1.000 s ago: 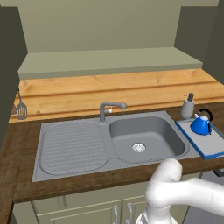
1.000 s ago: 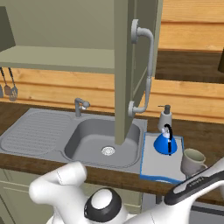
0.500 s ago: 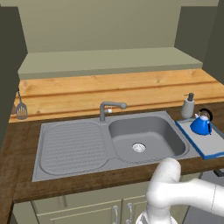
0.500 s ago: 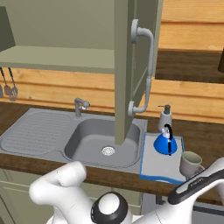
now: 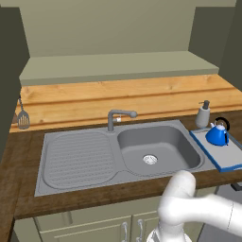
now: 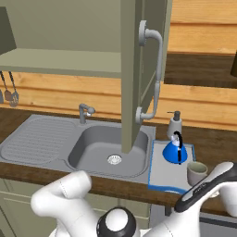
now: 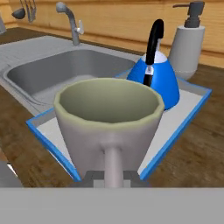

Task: Pick the kettle from the counter and place it on the tray. Then pick the mug from the cabinet and place it on the tray. Then close the cabinet doors.

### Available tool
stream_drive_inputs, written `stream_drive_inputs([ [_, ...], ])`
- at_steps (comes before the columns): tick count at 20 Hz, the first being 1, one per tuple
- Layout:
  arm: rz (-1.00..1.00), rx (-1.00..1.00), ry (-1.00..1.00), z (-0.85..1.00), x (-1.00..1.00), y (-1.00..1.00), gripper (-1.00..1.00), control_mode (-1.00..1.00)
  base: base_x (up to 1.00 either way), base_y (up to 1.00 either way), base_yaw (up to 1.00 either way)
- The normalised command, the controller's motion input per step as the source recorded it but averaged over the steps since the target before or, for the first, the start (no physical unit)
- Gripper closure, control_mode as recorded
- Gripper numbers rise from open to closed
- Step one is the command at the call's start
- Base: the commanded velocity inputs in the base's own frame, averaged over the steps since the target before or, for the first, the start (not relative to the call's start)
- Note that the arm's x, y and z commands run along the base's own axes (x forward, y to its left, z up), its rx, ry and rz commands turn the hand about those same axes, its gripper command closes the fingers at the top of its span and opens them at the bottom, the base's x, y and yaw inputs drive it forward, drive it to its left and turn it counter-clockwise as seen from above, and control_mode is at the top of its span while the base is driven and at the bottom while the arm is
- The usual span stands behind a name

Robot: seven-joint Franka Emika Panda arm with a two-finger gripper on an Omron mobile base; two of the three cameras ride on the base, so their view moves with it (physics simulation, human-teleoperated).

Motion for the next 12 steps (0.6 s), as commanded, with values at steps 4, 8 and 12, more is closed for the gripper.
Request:
stream_drive_inputs([
  [4, 0.0, -0.01, -0.12, -0.22, 0.23, 0.09, 1.0, -1.0, 0.0, 0.0, 0.0],
  [8, 0.0, 0.0, -0.13, 0.0, 0.2, 0.11, 1.0, -1.0, 0.0, 0.0, 0.0],
  [12, 0.0, 0.0, -0.01, -0.06, 0.25, 0.17, 1.0, -1.0, 0.0, 0.0, 0.0],
])
